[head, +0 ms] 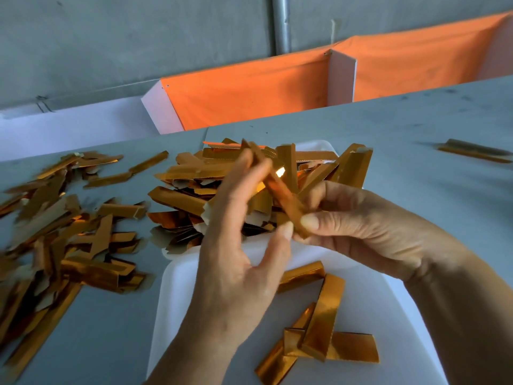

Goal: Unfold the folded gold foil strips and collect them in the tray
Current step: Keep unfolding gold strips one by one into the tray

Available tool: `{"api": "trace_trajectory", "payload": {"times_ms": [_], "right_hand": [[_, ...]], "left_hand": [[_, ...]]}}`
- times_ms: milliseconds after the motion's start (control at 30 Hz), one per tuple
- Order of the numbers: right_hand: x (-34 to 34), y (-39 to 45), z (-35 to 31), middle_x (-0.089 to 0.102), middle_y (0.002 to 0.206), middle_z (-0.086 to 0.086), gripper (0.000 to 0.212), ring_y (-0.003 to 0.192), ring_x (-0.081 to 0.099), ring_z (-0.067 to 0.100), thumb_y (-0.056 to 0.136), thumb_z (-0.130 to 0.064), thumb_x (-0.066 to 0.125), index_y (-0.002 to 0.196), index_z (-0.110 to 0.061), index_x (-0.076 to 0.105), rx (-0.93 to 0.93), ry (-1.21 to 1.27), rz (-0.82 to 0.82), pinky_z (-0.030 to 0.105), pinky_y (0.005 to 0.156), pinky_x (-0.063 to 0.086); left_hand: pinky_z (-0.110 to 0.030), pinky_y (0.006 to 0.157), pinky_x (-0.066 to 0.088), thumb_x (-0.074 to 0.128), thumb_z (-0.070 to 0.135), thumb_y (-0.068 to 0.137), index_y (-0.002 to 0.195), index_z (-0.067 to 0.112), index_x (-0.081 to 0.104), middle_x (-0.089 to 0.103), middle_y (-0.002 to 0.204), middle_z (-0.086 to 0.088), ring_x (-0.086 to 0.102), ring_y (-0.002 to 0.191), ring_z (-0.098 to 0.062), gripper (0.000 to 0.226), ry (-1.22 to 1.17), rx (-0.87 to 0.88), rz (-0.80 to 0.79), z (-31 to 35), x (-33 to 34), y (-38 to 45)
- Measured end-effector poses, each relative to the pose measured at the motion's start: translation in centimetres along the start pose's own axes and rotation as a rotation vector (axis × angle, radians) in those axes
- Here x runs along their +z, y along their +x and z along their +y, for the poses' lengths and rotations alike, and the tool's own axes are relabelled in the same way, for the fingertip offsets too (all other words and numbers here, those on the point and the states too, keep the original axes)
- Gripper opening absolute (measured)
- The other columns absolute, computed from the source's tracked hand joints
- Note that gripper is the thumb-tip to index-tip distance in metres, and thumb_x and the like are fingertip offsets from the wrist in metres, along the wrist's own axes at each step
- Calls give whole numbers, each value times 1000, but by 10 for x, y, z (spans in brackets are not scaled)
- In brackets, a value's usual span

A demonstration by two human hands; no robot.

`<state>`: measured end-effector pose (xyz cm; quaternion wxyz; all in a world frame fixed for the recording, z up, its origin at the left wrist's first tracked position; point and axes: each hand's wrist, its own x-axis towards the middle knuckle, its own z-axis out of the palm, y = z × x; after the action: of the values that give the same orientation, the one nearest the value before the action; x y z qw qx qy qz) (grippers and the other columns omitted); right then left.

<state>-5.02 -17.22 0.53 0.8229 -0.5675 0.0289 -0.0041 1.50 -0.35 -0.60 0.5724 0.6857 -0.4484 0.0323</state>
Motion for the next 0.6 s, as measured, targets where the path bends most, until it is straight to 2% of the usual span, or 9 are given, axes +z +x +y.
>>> {"api": "trace_trajectory", "payload": {"times_ms": [100, 167, 233, 333, 400, 467, 500, 600], "right_hand": [[11, 1, 1, 62, 85, 4, 21, 87, 61, 21, 60, -21, 80, 68, -22, 60, -5, -382, 38, 36, 84, 51], [20, 4, 3, 65, 86, -1, 25, 87, 63, 16, 60, -28, 84, 66, -27, 59, 8, -619, 49, 34, 81, 50], [26, 7, 8, 67, 90, -1, 27, 91, 64, 16, 64, -30, 85, 71, -26, 60, 18, -747, 52, 37, 84, 53], [27, 5, 9, 68, 92, 1, 29, 90, 66, 14, 62, -44, 78, 73, -25, 60, 3, -759, 84, 35, 83, 56], [24, 4, 7, 70, 91, -2, 27, 86, 69, 10, 66, -43, 73, 78, -21, 62, -13, -648, 114, 28, 76, 59], [22, 5, 7, 72, 89, -3, 19, 83, 70, 8, 76, -32, 72, 85, -18, 63, -75, -595, 198, 25, 72, 59], [23, 6, 8, 71, 90, -2, 15, 82, 70, 10, 79, -28, 72, 86, -19, 63, -127, -607, 274, 27, 73, 59], [26, 9, 11, 64, 102, 0, 10, 91, 66, 17, 81, -23, 71, 86, -27, 62, -279, -644, 465, 37, 81, 58]], "left_hand": [[-30, 102, 44, 62, 35, 86, 139, 30, 41, 54, 135, 12, 47, 128, -8, 57, -252, -228, 83, -6, -4, 2], [-37, 98, 48, 55, 38, 89, 134, 31, 49, 64, 123, 10, 57, 118, -11, 46, -231, -276, 36, -10, -4, 2], [-36, 97, 49, 51, 35, 90, 130, 34, 53, 65, 119, 14, 59, 115, -8, 40, -192, -287, 20, -10, -4, 2], [-31, 92, 48, 50, 39, 91, 124, 43, 57, 66, 114, 19, 60, 111, -3, 34, -187, -350, 32, -11, -5, 1], [-14, 78, 49, 46, 46, 92, 104, 59, 59, 65, 101, 31, 60, 99, 10, 22, -127, -377, 25, -6, -5, 1], [1, 67, 42, 44, 39, 92, 92, 56, 57, 63, 88, 39, 58, 88, 19, 22, -76, -399, -1, -3, -4, -1], [2, 62, 41, 43, 33, 94, 88, 51, 56, 64, 82, 38, 61, 81, 17, 24, -80, -402, -5, 0, -3, -1], [-4, 57, 46, 41, 28, 96, 93, 43, 56, 71, 78, 19, 67, 68, 1, 22, -82, -406, 4, 3, -2, -1]]}}
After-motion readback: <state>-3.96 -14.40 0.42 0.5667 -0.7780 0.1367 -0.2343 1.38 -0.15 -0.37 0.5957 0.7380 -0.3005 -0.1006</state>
